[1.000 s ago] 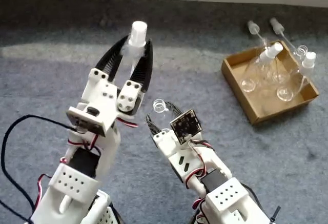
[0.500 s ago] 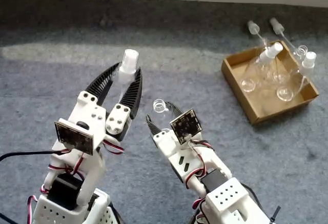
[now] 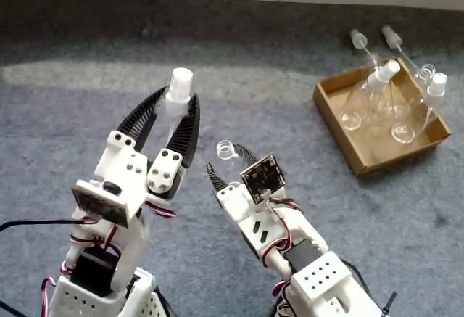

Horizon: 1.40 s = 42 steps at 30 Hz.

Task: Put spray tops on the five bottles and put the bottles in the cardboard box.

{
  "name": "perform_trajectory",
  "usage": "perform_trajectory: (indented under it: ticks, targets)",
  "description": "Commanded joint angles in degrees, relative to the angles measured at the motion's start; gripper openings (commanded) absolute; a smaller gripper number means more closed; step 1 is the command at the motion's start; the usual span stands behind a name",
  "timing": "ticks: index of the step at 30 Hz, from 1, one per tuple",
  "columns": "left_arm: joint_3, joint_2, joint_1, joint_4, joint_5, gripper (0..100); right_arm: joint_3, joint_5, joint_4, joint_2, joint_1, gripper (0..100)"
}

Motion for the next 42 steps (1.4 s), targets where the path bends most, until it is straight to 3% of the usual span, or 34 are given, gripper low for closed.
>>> perform_trajectory:
  ticks: [1, 4, 7, 20, 26, 33, 42]
  targets:
    - [10.33, 0.04, -0.22, -24.97, -0.18, 0, -0.22, -0.53, -1.54, -1.1, -0.4, 9.5]
    - [19.21, 0.04, -0.22, -42.73, -0.18, 0, -0.13, -0.53, -1.54, -1.1, -0.4, 9.5]
    - [23.25, 0.04, -0.22, -49.93, -0.18, 0, 1.19, -0.53, -1.54, -1.1, -0.57, 9.5]
    - [14.11, 0.22, 2.33, -39.03, -0.09, 0, 1.54, -0.53, -1.54, -1.1, -0.66, 9.5]
    - [12.79, 5.58, 2.33, -37.98, -0.35, 0, 1.54, -0.53, -1.54, -1.1, -0.66, 9.5]
    - [9.71, 16.04, -6.2, -37.1, -0.09, 0, 1.54, -0.53, -1.54, -1.1, -0.57, 9.5]
    - [14.55, 16.92, -15.16, -23.74, -0.09, 0, 1.54, -0.53, -1.54, -1.1, -0.57, 9.5]
